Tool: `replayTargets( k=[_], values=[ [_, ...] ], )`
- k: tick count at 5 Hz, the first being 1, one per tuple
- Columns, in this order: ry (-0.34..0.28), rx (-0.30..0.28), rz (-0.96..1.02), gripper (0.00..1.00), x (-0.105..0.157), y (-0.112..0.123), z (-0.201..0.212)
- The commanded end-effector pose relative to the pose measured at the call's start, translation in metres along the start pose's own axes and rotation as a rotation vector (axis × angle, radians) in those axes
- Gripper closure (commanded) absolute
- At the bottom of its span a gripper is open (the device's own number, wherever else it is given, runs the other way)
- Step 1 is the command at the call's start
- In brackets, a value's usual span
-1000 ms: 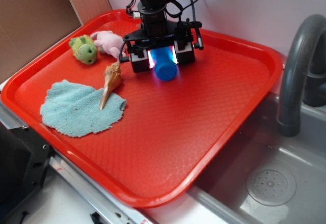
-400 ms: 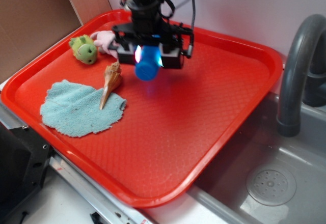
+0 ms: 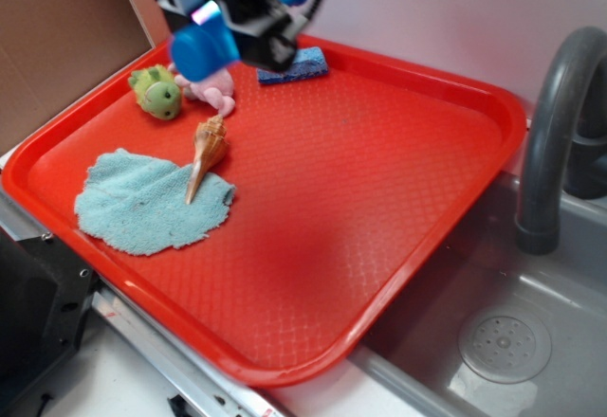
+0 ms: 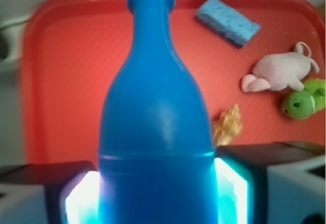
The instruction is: Grab the blue bottle.
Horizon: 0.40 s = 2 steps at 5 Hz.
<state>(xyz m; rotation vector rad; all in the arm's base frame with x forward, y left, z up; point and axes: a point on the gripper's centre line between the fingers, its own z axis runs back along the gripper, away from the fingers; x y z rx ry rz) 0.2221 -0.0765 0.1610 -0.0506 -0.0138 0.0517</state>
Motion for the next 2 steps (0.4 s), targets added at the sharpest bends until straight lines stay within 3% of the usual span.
replayTargets(
  k=[1, 2],
  values=[
    [-0.111, -0.11, 0.028, 1.0, -0.021, 0.0172, 0.0468],
    [-0.151, -0.017, 0.008, 1.0, -0.0216, 0.0158, 0.0445]
  ],
)
